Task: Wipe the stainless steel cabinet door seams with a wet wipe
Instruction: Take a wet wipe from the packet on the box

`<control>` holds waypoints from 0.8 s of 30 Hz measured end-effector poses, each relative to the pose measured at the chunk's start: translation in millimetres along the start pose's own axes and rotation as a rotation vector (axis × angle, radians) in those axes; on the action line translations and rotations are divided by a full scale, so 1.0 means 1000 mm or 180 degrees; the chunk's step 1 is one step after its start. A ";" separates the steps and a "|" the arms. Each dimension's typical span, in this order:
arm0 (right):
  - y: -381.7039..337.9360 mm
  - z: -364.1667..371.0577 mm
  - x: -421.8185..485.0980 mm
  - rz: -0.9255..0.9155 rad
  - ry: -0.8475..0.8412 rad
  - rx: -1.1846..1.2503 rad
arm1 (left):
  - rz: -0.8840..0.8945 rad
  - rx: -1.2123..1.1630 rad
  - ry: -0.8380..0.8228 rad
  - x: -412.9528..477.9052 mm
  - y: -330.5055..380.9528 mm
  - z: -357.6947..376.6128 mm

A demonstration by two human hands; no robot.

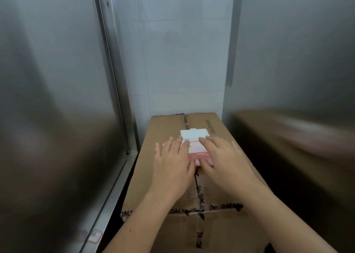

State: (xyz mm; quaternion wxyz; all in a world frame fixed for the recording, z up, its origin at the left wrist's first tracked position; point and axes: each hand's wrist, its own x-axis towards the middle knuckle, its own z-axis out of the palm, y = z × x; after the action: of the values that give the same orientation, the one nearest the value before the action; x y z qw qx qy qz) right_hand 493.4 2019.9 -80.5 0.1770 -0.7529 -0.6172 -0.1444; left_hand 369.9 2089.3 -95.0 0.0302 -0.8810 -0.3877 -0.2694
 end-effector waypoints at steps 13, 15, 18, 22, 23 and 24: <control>0.032 0.033 0.059 -0.0593 -0.0258 0.0409 | -0.0140 0.0050 -0.0157 0.035 -0.017 0.031; 0.035 0.037 0.061 -0.0684 -0.0281 0.0457 | -0.0145 0.0023 -0.0164 0.036 -0.018 0.034; 0.038 0.042 0.062 -0.0718 -0.0324 0.0687 | -0.0148 -0.0028 -0.0184 0.035 -0.020 0.037; 0.040 0.045 0.063 -0.0758 -0.0372 0.0913 | -0.0100 -0.0201 -0.0142 0.034 -0.019 0.037; 0.041 0.046 0.063 -0.0764 -0.0366 0.0950 | -0.0102 -0.0217 -0.0132 0.034 -0.019 0.037; 0.041 0.047 0.063 -0.0770 -0.0363 0.0990 | -0.0100 -0.0218 -0.0116 0.033 -0.018 0.036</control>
State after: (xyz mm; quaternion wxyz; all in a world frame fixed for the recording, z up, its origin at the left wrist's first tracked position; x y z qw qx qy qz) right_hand 546.2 2089.1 -98.7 0.2373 -0.6439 -0.7270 -0.0247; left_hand 391.8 2133.3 -111.8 -0.0113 -0.8801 -0.3925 -0.2668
